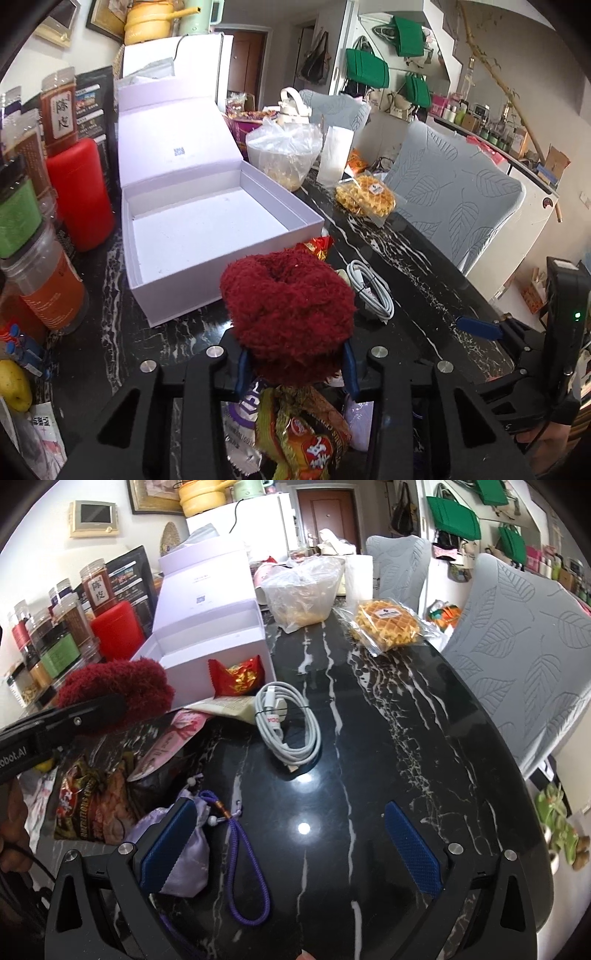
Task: Organize soft objects
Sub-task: 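Grasp the red-and-gold snack bag with the right gripper while the left gripper holds the scrunchie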
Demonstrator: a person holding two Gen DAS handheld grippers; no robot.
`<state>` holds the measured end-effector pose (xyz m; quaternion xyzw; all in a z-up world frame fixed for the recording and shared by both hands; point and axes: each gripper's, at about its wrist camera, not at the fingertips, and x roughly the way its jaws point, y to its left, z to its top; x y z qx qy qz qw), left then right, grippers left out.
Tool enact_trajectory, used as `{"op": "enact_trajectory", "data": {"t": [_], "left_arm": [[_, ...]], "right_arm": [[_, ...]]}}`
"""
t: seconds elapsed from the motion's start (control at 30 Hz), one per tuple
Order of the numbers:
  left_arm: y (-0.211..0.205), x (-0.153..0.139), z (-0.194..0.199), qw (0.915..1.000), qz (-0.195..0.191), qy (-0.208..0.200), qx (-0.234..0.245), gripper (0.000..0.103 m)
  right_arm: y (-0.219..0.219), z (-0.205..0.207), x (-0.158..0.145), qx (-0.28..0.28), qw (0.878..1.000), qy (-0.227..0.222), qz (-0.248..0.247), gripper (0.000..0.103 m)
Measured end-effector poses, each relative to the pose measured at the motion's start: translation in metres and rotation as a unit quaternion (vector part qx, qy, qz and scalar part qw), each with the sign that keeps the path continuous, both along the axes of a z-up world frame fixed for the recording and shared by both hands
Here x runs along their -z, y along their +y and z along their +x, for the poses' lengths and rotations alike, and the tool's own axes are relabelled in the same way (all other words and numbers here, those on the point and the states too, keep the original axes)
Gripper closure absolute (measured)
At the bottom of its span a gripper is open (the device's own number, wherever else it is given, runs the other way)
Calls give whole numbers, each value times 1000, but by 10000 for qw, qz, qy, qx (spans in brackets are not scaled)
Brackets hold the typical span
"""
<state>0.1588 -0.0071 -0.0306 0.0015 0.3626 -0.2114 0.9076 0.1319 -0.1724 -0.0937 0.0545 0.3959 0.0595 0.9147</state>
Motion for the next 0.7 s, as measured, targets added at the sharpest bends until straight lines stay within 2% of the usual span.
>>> {"op": "enact_trajectory", "data": {"t": [0.33,0.53,0.7], "left_arm": [[35,-25,-34,9983,10,-384,-429,65],[61,-24,-50,9965,22,-381,-740,65],[82,-18,-57,9943,43,-335,-1011,65]], "right_arm": [[27,-13,-13,-546,9982,-201,145,0],[57,-16,-17,-1031,9942,-273,117,0],[80,-13,-15,-1428,9887,-149,427,0]]}}
